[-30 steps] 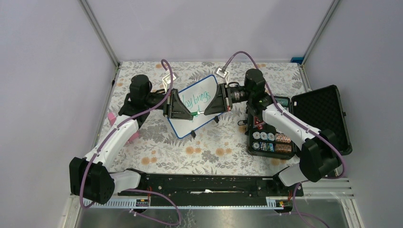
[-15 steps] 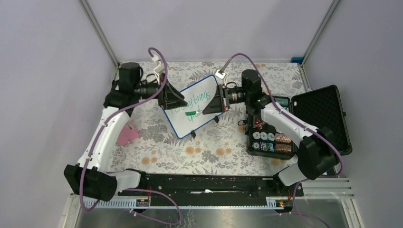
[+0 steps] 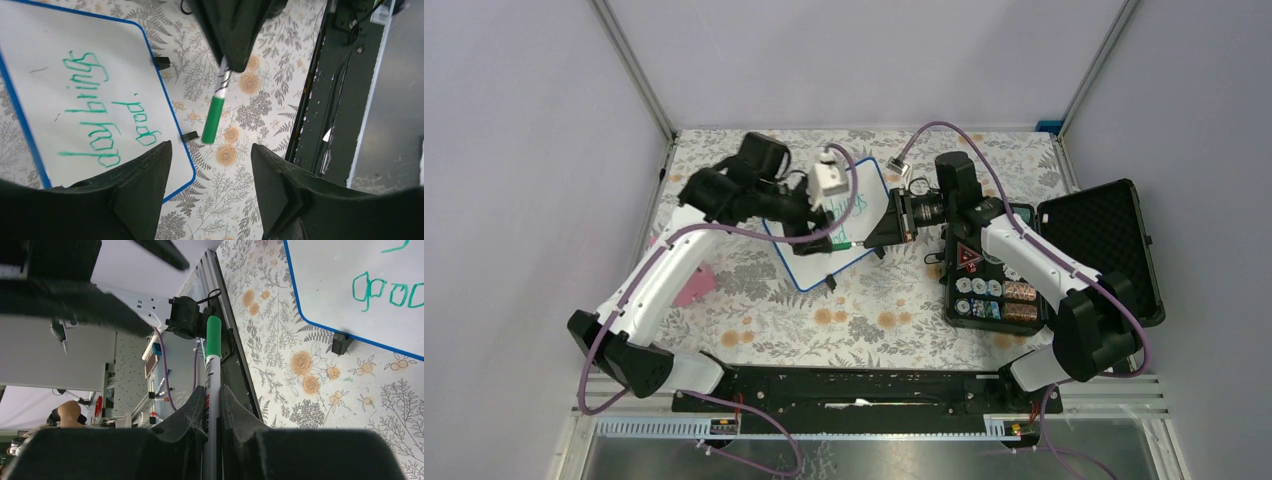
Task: Write a sentence on the whiteboard
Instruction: Pass from the right arm to the left
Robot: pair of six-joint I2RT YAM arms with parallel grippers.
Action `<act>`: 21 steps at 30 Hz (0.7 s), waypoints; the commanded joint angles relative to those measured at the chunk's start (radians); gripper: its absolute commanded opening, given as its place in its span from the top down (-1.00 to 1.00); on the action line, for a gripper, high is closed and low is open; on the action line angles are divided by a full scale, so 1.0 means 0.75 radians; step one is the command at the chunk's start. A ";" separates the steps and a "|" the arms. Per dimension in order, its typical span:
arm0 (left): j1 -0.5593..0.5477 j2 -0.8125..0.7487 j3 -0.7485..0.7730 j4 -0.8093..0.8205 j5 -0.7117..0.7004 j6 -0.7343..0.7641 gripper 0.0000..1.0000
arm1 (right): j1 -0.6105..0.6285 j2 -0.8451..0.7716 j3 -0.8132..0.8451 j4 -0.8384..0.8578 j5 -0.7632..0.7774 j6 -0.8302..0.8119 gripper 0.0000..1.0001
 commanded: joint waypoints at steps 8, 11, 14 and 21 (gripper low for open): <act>-0.399 0.132 0.000 0.069 -0.422 0.023 -0.19 | 0.083 -0.065 -0.051 0.022 -0.072 -0.007 1.00; -0.421 0.156 -0.004 0.058 -0.423 0.037 -0.07 | 0.083 -0.073 -0.050 0.022 -0.074 -0.006 1.00; -0.422 0.164 -0.016 0.057 -0.422 0.033 0.17 | 0.083 -0.079 -0.055 0.022 -0.077 -0.002 1.00; -0.421 0.113 -0.095 0.036 -0.396 0.048 0.85 | 0.056 -0.079 -0.039 0.013 -0.055 -0.004 0.91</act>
